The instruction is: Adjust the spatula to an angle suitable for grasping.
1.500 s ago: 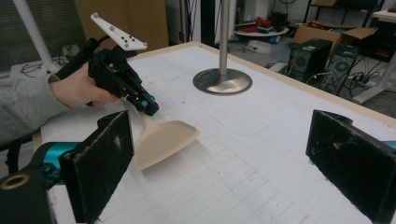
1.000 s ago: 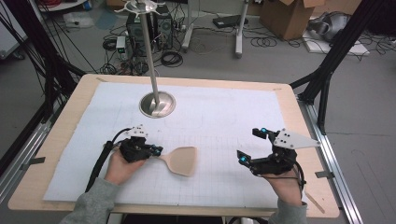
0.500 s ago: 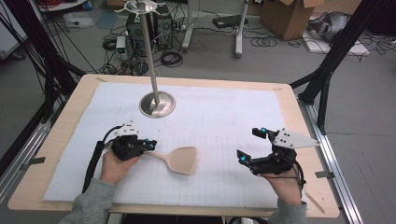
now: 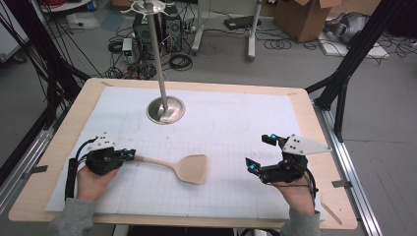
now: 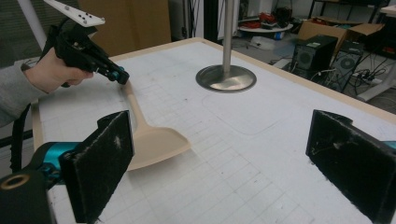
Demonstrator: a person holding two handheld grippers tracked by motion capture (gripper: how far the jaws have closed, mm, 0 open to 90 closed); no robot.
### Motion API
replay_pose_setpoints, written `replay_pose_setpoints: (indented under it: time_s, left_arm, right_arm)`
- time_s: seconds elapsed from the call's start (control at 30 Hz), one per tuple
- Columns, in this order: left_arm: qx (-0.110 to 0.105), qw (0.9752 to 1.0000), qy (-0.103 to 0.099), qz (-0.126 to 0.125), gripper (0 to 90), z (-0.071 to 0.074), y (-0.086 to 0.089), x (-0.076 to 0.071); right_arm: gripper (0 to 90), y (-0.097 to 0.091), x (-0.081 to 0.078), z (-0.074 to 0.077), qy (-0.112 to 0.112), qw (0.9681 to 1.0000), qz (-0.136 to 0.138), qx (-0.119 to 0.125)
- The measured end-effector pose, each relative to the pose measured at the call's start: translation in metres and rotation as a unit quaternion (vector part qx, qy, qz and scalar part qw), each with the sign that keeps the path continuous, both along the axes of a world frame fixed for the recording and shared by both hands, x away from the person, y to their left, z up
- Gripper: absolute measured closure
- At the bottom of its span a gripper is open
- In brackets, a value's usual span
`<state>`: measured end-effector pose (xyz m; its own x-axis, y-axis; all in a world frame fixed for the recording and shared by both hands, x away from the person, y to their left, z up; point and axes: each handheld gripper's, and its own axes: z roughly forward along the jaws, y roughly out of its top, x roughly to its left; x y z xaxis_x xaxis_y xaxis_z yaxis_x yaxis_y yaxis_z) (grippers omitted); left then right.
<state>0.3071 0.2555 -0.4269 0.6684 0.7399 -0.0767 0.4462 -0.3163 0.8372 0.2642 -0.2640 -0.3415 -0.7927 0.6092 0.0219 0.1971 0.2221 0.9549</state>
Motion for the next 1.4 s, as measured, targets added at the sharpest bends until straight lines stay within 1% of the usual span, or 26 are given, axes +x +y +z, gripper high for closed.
replay_pose_setpoints:
  time_s: [0.07,0.1,0.13,0.3,0.33,0.4,0.5,0.6,0.67,0.77,0.8,0.83,0.87,0.93,1.0,1.1,1.17,1.2,1.23,1.27,1.3,1.37,1.4]
  left_arm:
    - [0.002,1.0,0.0,0.006,89.5,-0.001,0.007,-0.003]
    - [0.004,0.9999,0.0,0.011,89.5,-0.002,0.013,-0.005]
    - [0.004,0.9999,0.0,0.011,89.5,-0.002,0.013,-0.005]
    - [0.013,0.9997,0.01,0.02,89.6,-0.009,0.029,-0.012]
    - [0.013,0.9997,0.01,0.02,89.6,-0.009,0.029,-0.012]
    - [0.007,0.9995,0.014,0.028,89.6,-0.011,0.037,-0.014]
    - [0.004,0.9992,0.016,0.035,89.6,-0.013,0.041,-0.014]
    - [0.006,0.9991,0.019,0.038,89.6,-0.015,0.042,-0.012]
    - [0.008,0.9991,0.019,0.038,89.6,-0.015,0.042,-0.012]
    - [0.021,0.9986,0.024,0.042,89.5,-0.02,0.04,-0.01]
    - [0.026,0.9983,0.029,0.044,89.6,-0.023,0.041,-0.008]
    - [0.026,0.9983,0.029,0.044,89.5,-0.023,0.041,-0.008]
    - [0.023,0.9982,0.031,0.046,89.6,-0.023,0.041,-0.006]
    - [0.024,0.9981,0.031,0.047,89.6,-0.022,0.041,-0.005]
    - [0.025,0.998,0.029,0.051,89.6,-0.022,0.04,-0.002]
    - [0.021,0.9978,0.027,0.056,89.6,-0.023,0.038,0.001]
    - [0.023,0.9977,0.03,0.057,89.6,-0.023,0.038,0.003]
    - [0.026,0.9975,0.032,0.058,89.6,-0.022,0.038,0.004]
    - [0.029,0.9973,0.031,0.06,89.6,-0.022,0.036,0.006]
    - [0.041,0.9968,0.033,0.06,89.6,-0.02,0.033,0.01]
    - [0.046,0.9965,0.034,0.061,89.6,-0.019,0.031,0.013]
    - [0.049,0.9963,0.037,0.06,89.6,-0.018,0.03,0.015]
    - [0.045,0.9965,0.034,0.062,89.6,-0.018,0.029,0.017]
  right_arm:
    - [6.7,0.0,0.0,0.0,0.0,1.0,0.001,-0.001]
    - [6.7,0.001,0.001,0.0,-0.001,1.0,0.002,-0.001]
    - [6.7,0.001,0.001,0.0,0.001,1.0,0.002,0.0]
    - [6.7,0.002,0.002,0.0,0.001,1.0,0.003,-0.001]
    - [6.7,0.002,0.002,0.0,0.001,1.0,0.002,-0.001]
    - [6.7,0.003,0.003,0.0,0.001,1.0,0.003,0.0]
    - [6.7,0.004,0.003,0.0,0.001,1.0,0.005,-0.001]
    - [6.7,0.006,0.004,0.0,-0.001,1.0,0.007,-0.004]
    - [6.7,0.006,0.003,0.0,0.003,1.0,0.006,-0.003]
    - [6.7,0.005,0.003,0.0,0.001,1.0,0.006,-0.003]
    - [6.7,0.005,0.003,0.0,0.003,1.0,0.005,-0.002]
    - [6.7,0.004,0.003,0.0,-0.002,1.0,0.005,-0.002]
    - [6.7,0.004,0.003,0.0,-0.001,1.0,0.004,-0.002]
    - [6.7,0.004,0.002,0.0,0.004,1.0,0.003,-0.001]
    - [6.7,0.004,0.003,0.0,-0.001,1.0,0.005,-0.003]
    - [6.7,0.003,0.002,0.0,0.0,1.0,0.003,-0.003]
    - [6.7,0.003,0.002,0.0,-0.001,1.0,0.002,-0.002]
    - [6.7,0.003,0.002,0.0,0.003,1.0,0.001,-0.001]
    - [6.7,0.003,0.002,0.0,0.003,1.0,0.0,-0.002]
    - [6.7,0.003,0.003,0.0,0.001,1.0,0.002,-0.002]
    - [6.7,0.004,0.003,0.0,-0.001,1.0,0.003,-0.003]
    - [6.7,0.005,0.003,0.0,0.003,1.0,0.004,-0.003]
    - [6.7,0.005,0.003,0.0,0.002,1.0,0.004,-0.004]
